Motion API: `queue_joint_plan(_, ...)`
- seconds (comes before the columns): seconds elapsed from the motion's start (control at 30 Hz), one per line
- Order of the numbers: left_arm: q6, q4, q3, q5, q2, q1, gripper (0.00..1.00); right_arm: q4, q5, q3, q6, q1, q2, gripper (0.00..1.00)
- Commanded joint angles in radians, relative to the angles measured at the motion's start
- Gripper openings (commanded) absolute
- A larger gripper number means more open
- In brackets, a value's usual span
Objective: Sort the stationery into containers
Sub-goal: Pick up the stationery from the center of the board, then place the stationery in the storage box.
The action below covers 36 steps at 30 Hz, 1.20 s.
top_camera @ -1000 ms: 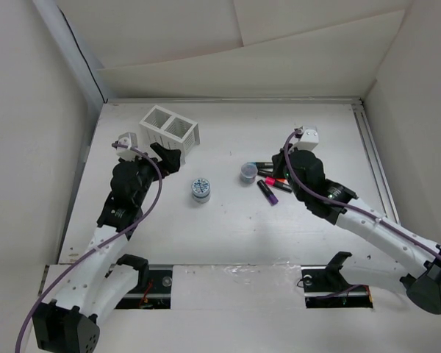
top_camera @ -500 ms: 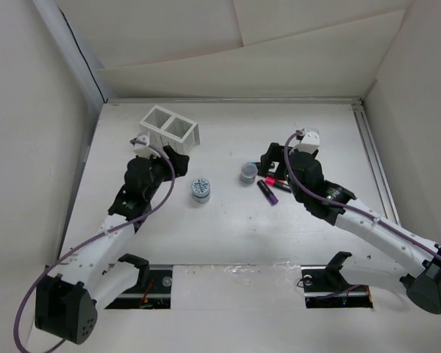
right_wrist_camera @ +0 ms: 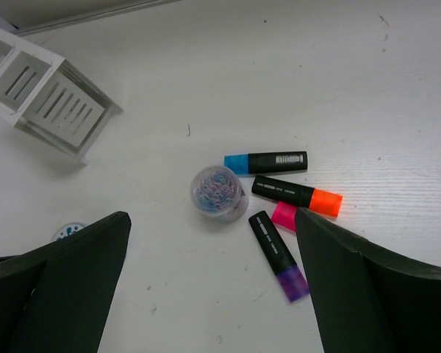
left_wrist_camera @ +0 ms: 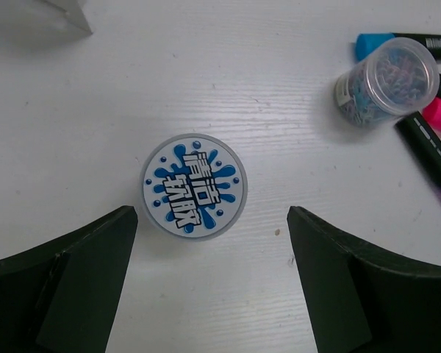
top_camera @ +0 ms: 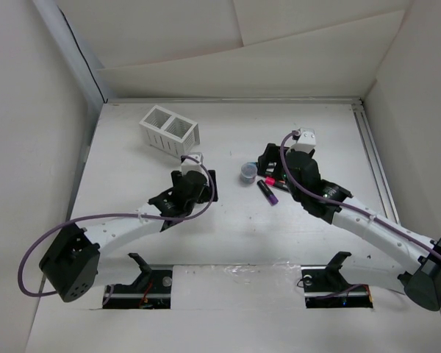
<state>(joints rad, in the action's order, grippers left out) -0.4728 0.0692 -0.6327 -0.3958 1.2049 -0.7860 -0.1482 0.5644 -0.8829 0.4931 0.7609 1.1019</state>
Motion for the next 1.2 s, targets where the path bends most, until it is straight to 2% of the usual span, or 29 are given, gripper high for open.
queue_joint_plan(0.0,-0.047,-0.002,0.002,-0.112,-0.019,-0.004,0.81,0.047,-0.006,-0.007,-0.007,0.005,-0.014,1.0)
queue_joint_plan(0.2,-0.038,0.001,-0.045,-0.121,0.114,-0.004,0.8,0.047,-0.024,-0.007,-0.007,0.005,-0.005,1.0)
queue_joint_plan(0.33,-0.029,0.014,-0.067,-0.143,0.165,-0.004,0.71,0.047,-0.049,-0.007,-0.016,0.005,-0.005,1.0)
queue_joint_plan(0.4,-0.029,0.014,-0.087,-0.152,0.177,-0.004,0.61,0.058,-0.06,-0.007,-0.025,0.005,-0.005,1.0)
queue_joint_plan(0.53,-0.029,0.014,-0.096,-0.163,0.157,-0.004,0.31,0.058,-0.069,-0.007,-0.025,0.005,-0.005,1.0)
queue_joint_plan(0.6,-0.038,0.014,-0.096,-0.173,0.133,-0.004,0.28,0.058,-0.08,-0.007,-0.025,0.005,-0.005,1.0)
queue_joint_plan(0.8,-0.047,-0.006,-0.185,-0.212,0.047,0.007,0.26,0.058,-0.08,-0.007,-0.025,0.005,-0.005,1.0)
queue_joint_plan(0.97,-0.047,-0.022,-0.347,-0.247,0.047,0.073,0.28,0.058,-0.089,-0.007,-0.025,0.005,-0.025,1.0)
queue_joint_plan(1.07,-0.024,-0.049,-0.494,-0.216,0.097,0.18,0.3,0.058,-0.099,-0.007,-0.025,0.005,-0.025,1.0)
queue_joint_plan(1.17,-0.012,-0.04,-0.612,-0.12,0.182,0.319,0.3,0.058,-0.1,-0.007,-0.034,0.014,-0.025,1.0)
